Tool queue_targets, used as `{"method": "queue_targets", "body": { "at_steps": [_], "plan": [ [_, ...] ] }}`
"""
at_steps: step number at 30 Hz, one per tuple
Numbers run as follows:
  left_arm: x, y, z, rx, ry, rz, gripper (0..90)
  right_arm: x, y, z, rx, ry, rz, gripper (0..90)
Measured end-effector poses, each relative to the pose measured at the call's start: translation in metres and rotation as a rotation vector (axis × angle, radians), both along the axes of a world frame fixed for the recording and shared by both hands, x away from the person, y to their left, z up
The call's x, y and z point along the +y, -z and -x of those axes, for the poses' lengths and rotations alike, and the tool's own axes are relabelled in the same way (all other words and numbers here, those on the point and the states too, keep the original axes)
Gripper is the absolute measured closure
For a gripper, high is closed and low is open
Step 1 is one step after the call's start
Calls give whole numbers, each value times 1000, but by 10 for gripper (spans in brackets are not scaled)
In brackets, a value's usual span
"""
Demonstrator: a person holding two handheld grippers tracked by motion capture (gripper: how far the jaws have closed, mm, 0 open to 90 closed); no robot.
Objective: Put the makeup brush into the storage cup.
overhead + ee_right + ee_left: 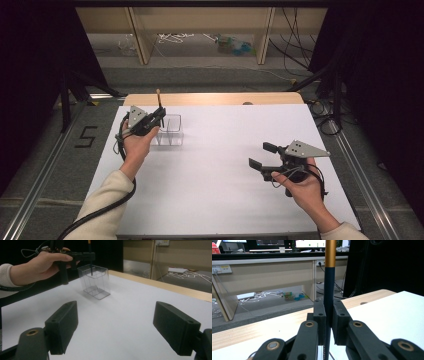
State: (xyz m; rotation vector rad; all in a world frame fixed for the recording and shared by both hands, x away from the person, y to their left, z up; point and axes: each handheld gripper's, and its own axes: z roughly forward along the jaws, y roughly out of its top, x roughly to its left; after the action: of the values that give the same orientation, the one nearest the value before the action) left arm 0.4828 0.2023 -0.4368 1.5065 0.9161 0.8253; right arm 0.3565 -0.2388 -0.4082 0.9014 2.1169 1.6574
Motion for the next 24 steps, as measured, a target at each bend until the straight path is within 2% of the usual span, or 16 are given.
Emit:
{"method": "queue_targets", "body": {
  "at_steps": [2,6,10,19,20,24],
  "plan": [
    [-1,1,0,12,0,9,825,0,0,0,0,1,0,209],
    [-1,3,0,12,-1,7,825,0,0,0,1,0,1,209],
    [0,3,-1,7,1,-13,825,0,0,0,1,1,0,209],
    [-1,5,0,17,3,-2,826,0,0,0,-1,-2,3,209],
    [-1,5,-1,16,2,-5,825,0,1,-2,-32,-1,8,209],
    [-2,6,-1,15,2,-9,825,0,0,0,0,-3,2,209]
  ]
}}
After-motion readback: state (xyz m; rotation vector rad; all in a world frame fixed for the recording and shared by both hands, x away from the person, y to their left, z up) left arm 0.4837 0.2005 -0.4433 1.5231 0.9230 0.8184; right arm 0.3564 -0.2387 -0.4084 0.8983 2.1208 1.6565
